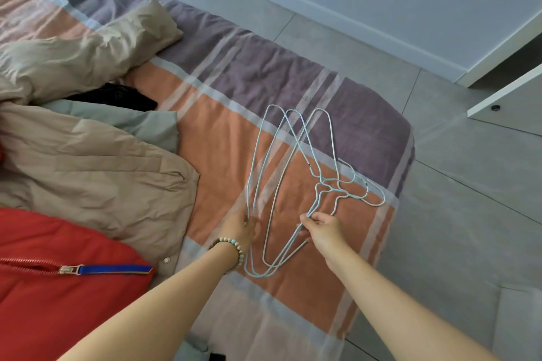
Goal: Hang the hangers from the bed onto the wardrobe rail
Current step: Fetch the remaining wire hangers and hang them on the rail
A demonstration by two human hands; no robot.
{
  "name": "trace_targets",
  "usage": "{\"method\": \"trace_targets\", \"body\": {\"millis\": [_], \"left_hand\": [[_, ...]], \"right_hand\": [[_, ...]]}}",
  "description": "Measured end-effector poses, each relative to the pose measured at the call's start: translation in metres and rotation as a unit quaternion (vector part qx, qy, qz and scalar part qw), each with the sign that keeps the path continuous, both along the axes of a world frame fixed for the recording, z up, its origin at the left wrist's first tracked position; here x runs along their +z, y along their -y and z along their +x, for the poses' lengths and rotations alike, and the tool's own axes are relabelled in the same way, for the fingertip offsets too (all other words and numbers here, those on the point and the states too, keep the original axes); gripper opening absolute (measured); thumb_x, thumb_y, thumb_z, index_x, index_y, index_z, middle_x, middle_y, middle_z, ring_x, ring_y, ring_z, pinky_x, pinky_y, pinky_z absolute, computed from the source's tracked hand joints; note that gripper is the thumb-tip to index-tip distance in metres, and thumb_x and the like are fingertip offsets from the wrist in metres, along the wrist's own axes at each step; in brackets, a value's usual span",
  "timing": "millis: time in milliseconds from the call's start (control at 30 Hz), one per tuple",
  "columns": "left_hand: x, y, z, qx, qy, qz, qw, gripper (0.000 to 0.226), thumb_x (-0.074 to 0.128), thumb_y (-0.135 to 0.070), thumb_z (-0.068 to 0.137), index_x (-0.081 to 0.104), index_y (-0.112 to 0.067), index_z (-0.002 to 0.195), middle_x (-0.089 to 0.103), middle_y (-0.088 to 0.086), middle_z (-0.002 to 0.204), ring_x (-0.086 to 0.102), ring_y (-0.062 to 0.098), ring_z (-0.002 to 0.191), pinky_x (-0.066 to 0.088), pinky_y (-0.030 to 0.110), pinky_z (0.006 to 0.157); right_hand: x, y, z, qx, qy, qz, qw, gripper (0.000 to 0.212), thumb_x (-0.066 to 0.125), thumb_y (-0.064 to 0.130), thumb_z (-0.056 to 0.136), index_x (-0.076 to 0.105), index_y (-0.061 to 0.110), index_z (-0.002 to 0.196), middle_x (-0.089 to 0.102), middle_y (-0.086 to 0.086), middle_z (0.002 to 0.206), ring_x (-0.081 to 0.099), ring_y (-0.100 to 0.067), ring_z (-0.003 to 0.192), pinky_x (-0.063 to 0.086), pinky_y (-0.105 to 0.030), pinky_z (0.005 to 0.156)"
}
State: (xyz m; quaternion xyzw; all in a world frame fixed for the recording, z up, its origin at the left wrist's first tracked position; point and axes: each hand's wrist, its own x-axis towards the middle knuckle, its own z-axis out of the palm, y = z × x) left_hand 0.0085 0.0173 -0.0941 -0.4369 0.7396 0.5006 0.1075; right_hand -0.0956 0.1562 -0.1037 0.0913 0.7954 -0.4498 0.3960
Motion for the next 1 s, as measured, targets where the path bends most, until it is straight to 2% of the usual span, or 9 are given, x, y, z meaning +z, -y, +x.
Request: {"method": "trace_targets", "body": {"millis": [100, 200, 300, 567, 667, 733, 833, 900, 1000], "left_hand": [[0.014, -0.002, 0.002, 0.022, -0.032, -0.045, 0.998, 0.042, 0.035, -0.018, 0.098, 0.038, -0.025, 0.139, 0.06, -0.007, 0.102, 0.058, 0.014, 0.089, 0.041, 0.023, 0.075], [0.031, 0.005, 0.006, 0.067, -0.059, -0.072, 0.993, 0.04, 0.03, -0.015, 0.098, 0.044, -0.026, 0.134, 0.063, 0.001, 0.119, 0.06, 0.024, 0.104, 0.043, 0.027, 0.082], [0.05, 0.01, 0.005, 0.078, -0.082, -0.048, 0.992, 0.04, 0.029, -0.011, 0.097, 0.048, -0.026, 0.129, 0.067, 0.0, 0.1, 0.061, 0.017, 0.083, 0.045, 0.027, 0.073], [0.117, 0.007, -0.016, 0.124, -0.145, 0.004, 0.982, 0.03, 0.023, -0.022, 0.1, 0.046, -0.032, 0.118, 0.066, 0.008, 0.079, 0.057, 0.017, 0.042, 0.05, 0.03, 0.049], [0.13, 0.009, -0.016, 0.127, -0.15, -0.036, 0.98, 0.033, 0.025, -0.022, 0.1, 0.044, -0.031, 0.124, 0.067, 0.006, 0.082, 0.061, 0.021, 0.055, 0.053, 0.031, 0.057], [0.13, 0.013, -0.014, 0.121, -0.099, -0.11, 0.982, 0.039, 0.032, -0.021, 0.098, 0.035, -0.031, 0.136, 0.066, 0.009, 0.106, 0.063, 0.028, 0.082, 0.05, 0.036, 0.075], [0.127, 0.008, -0.013, 0.081, 0.015, -0.2, 0.976, 0.061, 0.043, -0.027, 0.095, 0.012, -0.023, 0.148, 0.035, 0.011, 0.145, 0.037, 0.033, 0.129, 0.036, 0.042, 0.1], [0.123, -0.004, -0.015, 0.051, 0.036, -0.194, 0.979, 0.067, 0.045, -0.032, 0.094, 0.008, -0.017, 0.149, 0.023, 0.01, 0.152, 0.024, 0.031, 0.138, 0.026, 0.041, 0.11], [0.1, -0.027, -0.023, -0.019, 0.031, -0.131, 0.991, 0.065, 0.043, -0.04, 0.094, 0.016, -0.014, 0.147, 0.028, 0.01, 0.151, 0.029, 0.029, 0.137, 0.027, 0.036, 0.11]], "right_hand": [[0.012, -0.005, -0.001, 0.027, -0.015, 0.014, 0.999, 0.024, 0.062, 0.011, 0.087, 0.062, 0.014, 0.063, 0.067, -0.007, 0.071, 0.063, -0.014, 0.06, 0.051, -0.035, 0.072], [0.03, -0.015, -0.005, 0.014, -0.034, -0.005, 0.999, 0.024, 0.059, 0.006, 0.088, 0.061, 0.015, 0.065, 0.069, -0.006, 0.07, 0.065, -0.021, 0.063, 0.054, -0.036, 0.07], [0.062, -0.023, -0.01, 0.019, -0.029, -0.06, 0.998, 0.019, 0.055, 0.004, 0.091, 0.062, 0.012, 0.075, 0.071, -0.006, 0.078, 0.067, -0.015, 0.064, 0.053, -0.024, 0.066], [0.144, -0.03, -0.029, -0.012, -0.017, -0.164, 0.986, 0.011, 0.054, 0.004, 0.093, 0.065, 0.007, 0.092, 0.072, -0.003, 0.085, 0.07, -0.015, 0.073, 0.057, -0.024, 0.072], [0.157, -0.033, -0.033, 0.002, -0.046, -0.162, 0.986, 0.013, 0.055, 0.004, 0.093, 0.066, 0.009, 0.089, 0.072, -0.004, 0.084, 0.07, -0.012, 0.069, 0.056, -0.023, 0.071], [0.162, -0.035, -0.033, 0.007, -0.057, -0.165, 0.985, 0.017, 0.054, 0.004, 0.093, 0.066, 0.012, 0.085, 0.072, -0.002, 0.082, 0.069, -0.01, 0.067, 0.056, -0.024, 0.072], [0.162, -0.038, -0.03, 0.012, -0.048, -0.166, 0.985, 0.015, 0.052, 0.003, 0.094, 0.064, 0.009, 0.087, 0.07, -0.002, 0.082, 0.067, -0.011, 0.066, 0.055, -0.023, 0.068], [0.158, -0.041, -0.026, 0.029, -0.044, -0.157, 0.986, 0.013, 0.05, 0.004, 0.095, 0.063, 0.006, 0.092, 0.069, -0.003, 0.083, 0.067, -0.011, 0.066, 0.054, -0.017, 0.06], [0.149, -0.049, -0.021, 0.035, -0.044, -0.152, 0.987, 0.014, 0.05, 0.005, 0.095, 0.064, 0.008, 0.091, 0.07, -0.007, 0.088, 0.068, -0.009, 0.066, 0.054, -0.016, 0.06]]}}
